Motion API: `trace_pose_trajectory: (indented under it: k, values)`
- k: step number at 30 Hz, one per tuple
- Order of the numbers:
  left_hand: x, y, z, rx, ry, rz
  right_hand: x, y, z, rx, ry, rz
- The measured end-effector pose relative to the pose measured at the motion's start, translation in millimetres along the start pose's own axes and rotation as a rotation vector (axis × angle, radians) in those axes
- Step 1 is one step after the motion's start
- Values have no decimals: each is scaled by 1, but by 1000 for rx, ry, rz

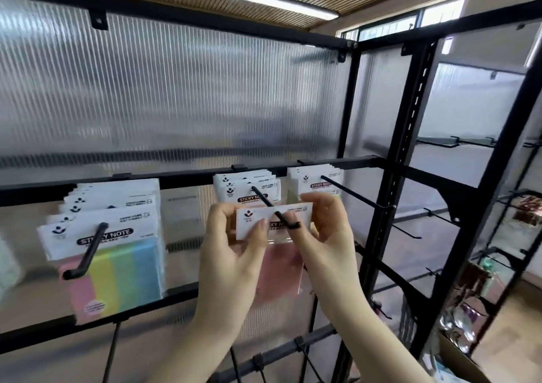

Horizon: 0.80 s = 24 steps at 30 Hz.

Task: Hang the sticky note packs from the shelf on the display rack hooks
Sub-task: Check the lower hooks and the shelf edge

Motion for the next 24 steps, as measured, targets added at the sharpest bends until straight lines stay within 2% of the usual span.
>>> trace_pose_trajectory:
  k: [5,10,20,24]
  values:
    - [9,-21,6,27,135,198,-5,23,10,68,26,-129]
    - [8,-43,12,95,173,316,-9,48,20,4,9,-191]
    - [10,-64,0,342,119,470,-4,76,11,-133,-54,-216]
    - [18,-62,-18,439,-29,595,12,90,-5,-283,-54,-290]
Point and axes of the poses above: each hand's wrist, its own z-axis towards the middle knuckle, its own x-axis out of the back of the hand, y = z × x, the point moved 4 cm from there along z, towards the middle knuckle, and after that the axes turned 14 degrees about z, right-handed, at the moved point
